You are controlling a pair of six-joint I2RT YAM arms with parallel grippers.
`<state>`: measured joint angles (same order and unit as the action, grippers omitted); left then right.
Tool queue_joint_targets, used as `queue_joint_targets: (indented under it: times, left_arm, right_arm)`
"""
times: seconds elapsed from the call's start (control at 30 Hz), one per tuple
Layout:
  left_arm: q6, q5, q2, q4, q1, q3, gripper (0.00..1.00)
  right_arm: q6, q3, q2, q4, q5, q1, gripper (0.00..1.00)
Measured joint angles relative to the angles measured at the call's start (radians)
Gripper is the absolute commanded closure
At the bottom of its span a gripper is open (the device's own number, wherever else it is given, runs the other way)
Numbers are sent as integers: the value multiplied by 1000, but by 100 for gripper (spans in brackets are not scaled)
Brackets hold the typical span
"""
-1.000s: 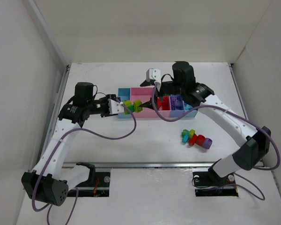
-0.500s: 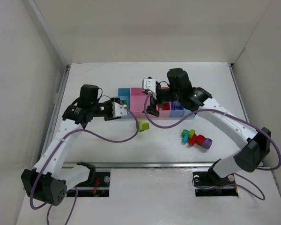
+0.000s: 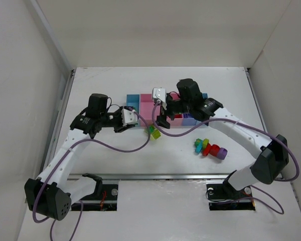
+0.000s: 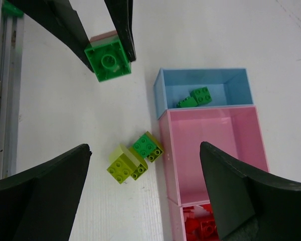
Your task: Sort the legos into containers by color
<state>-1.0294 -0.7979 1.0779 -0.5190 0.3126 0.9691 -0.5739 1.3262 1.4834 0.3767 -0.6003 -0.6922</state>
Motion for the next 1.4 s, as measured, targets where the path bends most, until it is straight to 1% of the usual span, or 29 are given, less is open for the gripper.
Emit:
queue_joint_targets:
  times: [0.1, 0.17, 0.3, 0.33, 0.37, 0.47, 0.53, 0.57, 0.77, 0.83, 0.97, 1.0, 1.03, 1.1, 1.13, 1.17, 1.23, 1.27, 1.3, 1.33, 1.4]
  left_arm:
    - [53, -35, 6, 25, 0, 9, 100]
    - [95, -76, 25, 39, -2, 32, 100]
    - [159, -153, 68, 74, -19, 80, 100]
    - [169, -169, 74, 80, -24, 87, 100]
    - [175, -180, 79, 82, -28, 93, 100]
    - [178, -202, 92, 82, -34, 108, 100]
    - [177, -216, 102, 81, -33, 122, 100]
    - [175, -222, 105, 80, -33, 126, 100]
    - [158, -238, 107, 80, -34, 128, 100]
    - [148, -237, 107, 79, -34, 130, 100]
    - [132, -237, 107, 80, -35, 134, 100]
    - [124, -234, 107, 78, -35, 135, 100]
    - [116, -230, 107, 75, -35, 137, 100]
    - [92, -215, 107, 71, -33, 140, 100]
    - [81, -210, 107, 63, -32, 141, 100]
    - [69, -201, 107, 56, -26, 142, 100]
    - [45, -180, 107, 42, -16, 143, 100]
    - [30, -167, 107, 32, -10, 143, 100]
    - [26, -164, 107, 29, -8, 143, 100]
    - [14, -155, 107, 24, -5, 143, 100]
    - [-1, -143, 107, 18, 3, 143, 100]
  right_arm:
    - [7, 3, 4, -26, -1, -19, 8]
    - [15, 18, 23, -50, -3, -37, 8]
    - [26, 64, 83, -75, -12, -55, 17]
    - [27, 76, 100, -77, -19, -55, 23]
    - [26, 82, 111, -80, -25, -55, 25]
    - [30, 101, 141, -93, -39, -54, 30]
    - [30, 105, 146, -98, -42, -54, 31]
    - [31, 106, 146, -100, -44, -54, 35]
    - [31, 117, 148, -103, -63, -56, 40]
    - [32, 121, 149, -102, -67, -56, 44]
    - [31, 126, 150, -100, -78, -56, 47]
    - [30, 129, 152, -99, -81, -56, 50]
    - [30, 134, 156, -96, -85, -56, 56]
    - [29, 138, 162, -90, -94, -56, 63]
    - [29, 140, 164, -86, -95, -56, 77]
    - [27, 141, 166, -82, -97, -56, 82]
    - [23, 144, 170, -67, -97, -61, 84]
    - [21, 145, 172, -63, -95, -62, 87]
    - [18, 145, 174, -60, -95, -62, 96]
    - [16, 145, 175, -56, -93, -63, 100]
    - [13, 145, 176, -49, -89, -63, 100]
